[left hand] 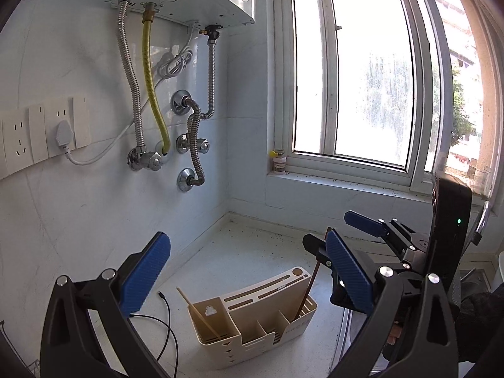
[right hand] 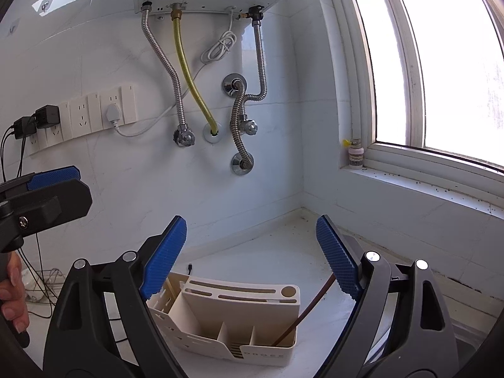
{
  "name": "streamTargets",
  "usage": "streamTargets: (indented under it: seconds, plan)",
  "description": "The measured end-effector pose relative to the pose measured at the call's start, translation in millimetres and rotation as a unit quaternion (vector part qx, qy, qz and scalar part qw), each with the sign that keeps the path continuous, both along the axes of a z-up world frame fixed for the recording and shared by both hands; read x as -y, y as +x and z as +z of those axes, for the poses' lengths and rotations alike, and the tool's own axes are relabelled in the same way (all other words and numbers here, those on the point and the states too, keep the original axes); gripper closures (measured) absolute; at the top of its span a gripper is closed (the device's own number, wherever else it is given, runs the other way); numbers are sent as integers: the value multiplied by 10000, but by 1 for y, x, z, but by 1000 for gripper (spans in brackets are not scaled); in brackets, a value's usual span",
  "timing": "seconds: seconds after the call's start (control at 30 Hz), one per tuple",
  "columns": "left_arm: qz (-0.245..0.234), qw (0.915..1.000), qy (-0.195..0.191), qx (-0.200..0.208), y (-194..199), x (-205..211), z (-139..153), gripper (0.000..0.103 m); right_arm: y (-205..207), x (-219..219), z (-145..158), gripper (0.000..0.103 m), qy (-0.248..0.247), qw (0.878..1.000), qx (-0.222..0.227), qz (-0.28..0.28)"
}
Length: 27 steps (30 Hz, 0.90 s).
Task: Organize utensils
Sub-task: 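Withdraw both tools from the holder back toward the utensil row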
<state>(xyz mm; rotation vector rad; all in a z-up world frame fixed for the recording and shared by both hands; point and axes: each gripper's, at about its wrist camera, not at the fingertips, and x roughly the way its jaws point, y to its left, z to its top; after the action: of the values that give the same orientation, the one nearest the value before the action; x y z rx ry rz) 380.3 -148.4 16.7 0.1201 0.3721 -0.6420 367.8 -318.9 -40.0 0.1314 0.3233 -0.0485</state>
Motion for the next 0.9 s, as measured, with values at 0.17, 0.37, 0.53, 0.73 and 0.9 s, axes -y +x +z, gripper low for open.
streamTargets:
  seconds: [0.17, 0.37, 0.53, 0.73, 0.9]
  plan:
    - [406, 9986, -227, -240, 5, -25, -2, 6, -4, -2, 0, 23, 63, 10000, -1, -63]
    - [899, 9948, -392, -292, 5, -59, -6, 6, -7, -5, 1, 23, 142, 9997, 16, -182]
    - [1249, 9899, -524, -411, 1, -88, -14, 6, -10, -10, 2, 23, 218, 9996, -17, -195]
    - [1636, 9829, -609, -578, -11, -126, -32, 6, -16, -23, -1, 23, 202, 9997, -78, -100]
    - [1947, 9780, -601, -447, -32, -155, -39, 6, -23, -38, -1, 23, 164, 9998, -116, 72]
